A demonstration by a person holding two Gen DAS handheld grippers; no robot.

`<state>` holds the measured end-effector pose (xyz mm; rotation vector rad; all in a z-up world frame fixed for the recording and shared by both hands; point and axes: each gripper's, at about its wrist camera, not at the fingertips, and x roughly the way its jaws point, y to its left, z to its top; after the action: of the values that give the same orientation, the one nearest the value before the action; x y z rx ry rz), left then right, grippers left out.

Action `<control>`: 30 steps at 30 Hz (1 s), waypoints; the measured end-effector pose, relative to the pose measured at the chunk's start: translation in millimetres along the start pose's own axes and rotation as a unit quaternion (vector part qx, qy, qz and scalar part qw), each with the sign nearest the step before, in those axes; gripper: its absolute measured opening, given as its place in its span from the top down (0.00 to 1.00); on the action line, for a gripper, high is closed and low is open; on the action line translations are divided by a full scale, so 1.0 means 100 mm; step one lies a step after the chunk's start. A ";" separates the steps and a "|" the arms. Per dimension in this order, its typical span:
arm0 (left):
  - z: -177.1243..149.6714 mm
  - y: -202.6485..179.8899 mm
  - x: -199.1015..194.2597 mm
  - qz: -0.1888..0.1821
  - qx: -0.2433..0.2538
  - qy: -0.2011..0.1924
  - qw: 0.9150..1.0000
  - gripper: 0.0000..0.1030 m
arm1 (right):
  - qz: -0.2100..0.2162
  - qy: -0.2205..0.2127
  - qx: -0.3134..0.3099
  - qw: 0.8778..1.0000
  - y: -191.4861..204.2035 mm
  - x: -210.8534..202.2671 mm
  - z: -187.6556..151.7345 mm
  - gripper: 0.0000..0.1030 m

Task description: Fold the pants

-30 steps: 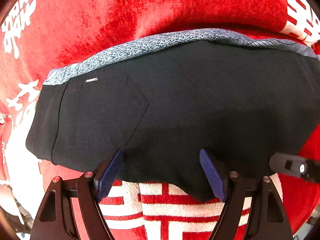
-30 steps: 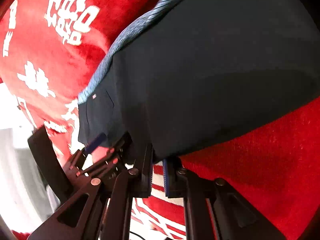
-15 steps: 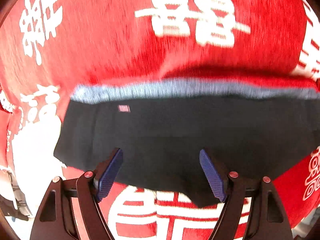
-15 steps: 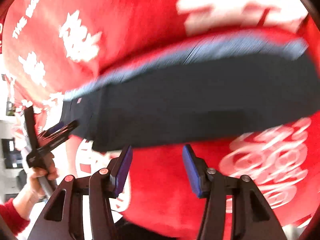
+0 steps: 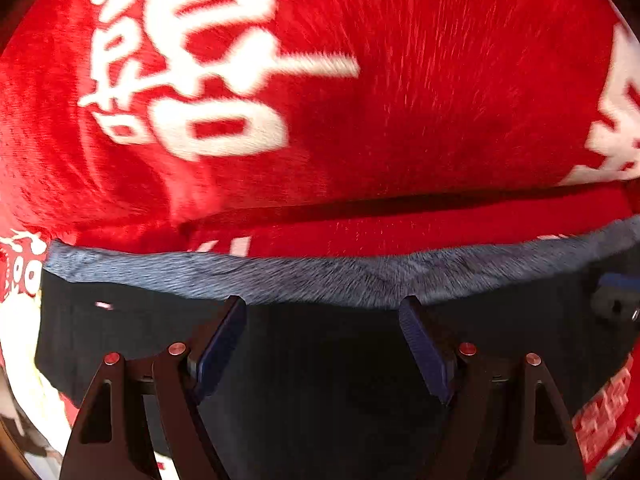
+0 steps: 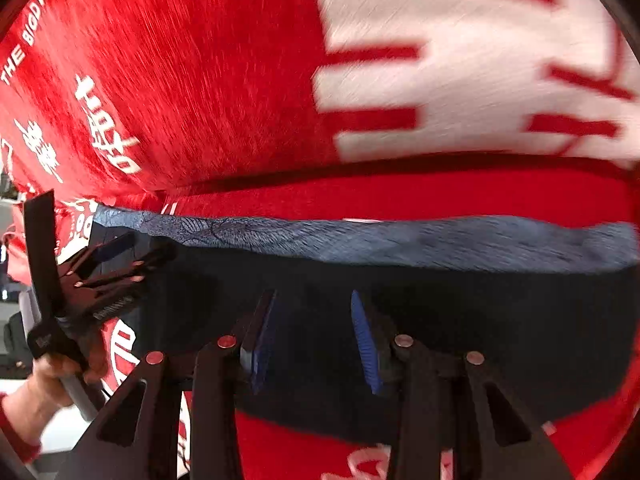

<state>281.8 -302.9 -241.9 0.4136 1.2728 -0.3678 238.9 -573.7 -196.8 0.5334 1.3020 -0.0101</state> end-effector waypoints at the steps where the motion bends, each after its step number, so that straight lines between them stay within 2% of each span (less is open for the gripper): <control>1: 0.02 -0.02 0.07 0.005 -0.007 0.006 1.000 0.23 | -0.002 -0.002 0.000 1.000 -0.03 0.09 0.04 0.60; 3: 0.05 0.01 0.18 0.010 -0.026 0.000 1.000 0.22 | -0.015 -0.013 0.000 1.000 -0.15 0.18 0.12 0.63; 5: 0.09 0.07 0.22 0.041 -0.040 -0.010 0.998 0.22 | -0.026 -0.031 0.013 0.999 -0.36 0.14 0.16 0.70; 6: 0.12 0.15 0.26 0.055 -0.051 -0.003 0.997 0.22 | -0.049 -0.037 0.024 0.998 -0.48 0.10 0.17 0.70; 8: 0.15 0.31 0.30 0.057 -0.078 0.011 0.995 0.22 | -0.084 -0.046 0.063 0.993 -0.83 -0.02 0.18 0.70; 10: 0.18 0.45 0.26 0.061 -0.097 0.023 0.993 0.22 | -0.093 -0.050 0.102 0.989 -1.11 -0.20 0.15 0.70; 14: 0.17 0.39 0.05 0.070 -0.061 -0.001 0.996 0.22 | -0.108 -0.080 0.092 0.987 -1.11 -0.58 -0.01 0.63; 16: 0.13 0.26 0.03 0.065 -0.043 0.001 0.997 0.22 | -0.116 -0.088 0.090 0.985 -1.12 -0.66 -0.09 0.59; 19: 0.02 0.11 0.19 0.075 -0.030 0.024 0.996 0.22 | -0.164 -0.060 0.114 0.978 -1.41 -0.55 -0.24 0.58; 20: 0.00 0.11 0.19 0.076 -0.033 0.009 0.996 0.20 | -0.171 -0.058 0.131 0.975 -1.56 -0.53 -0.32 0.58; 21: -0.01 0.12 0.19 0.080 -0.032 0.003 0.996 0.15 | -0.160 -0.073 0.144 0.974 -1.65 -0.58 -0.39 0.61; 23: -0.07 0.20 0.20 0.073 -0.037 0.009 0.997 0.14 | -0.165 -0.079 0.164 0.969 -1.70 -0.71 -0.48 0.61; 24: -0.08 0.25 0.17 0.071 -0.041 0.016 0.997 0.14 | -0.173 -0.080 0.162 0.968 -1.68 -0.76 -0.53 0.58; 30: -0.31 0.59 0.00 0.109 -0.043 0.023 0.993 0.14 | -0.196 -0.092 0.147 0.965 -1.61 -0.96 -0.72 0.58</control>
<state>284.4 -236.2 -244.1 0.4848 1.2687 -0.1187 97.4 -715.0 -179.7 0.5041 1.2106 -0.5774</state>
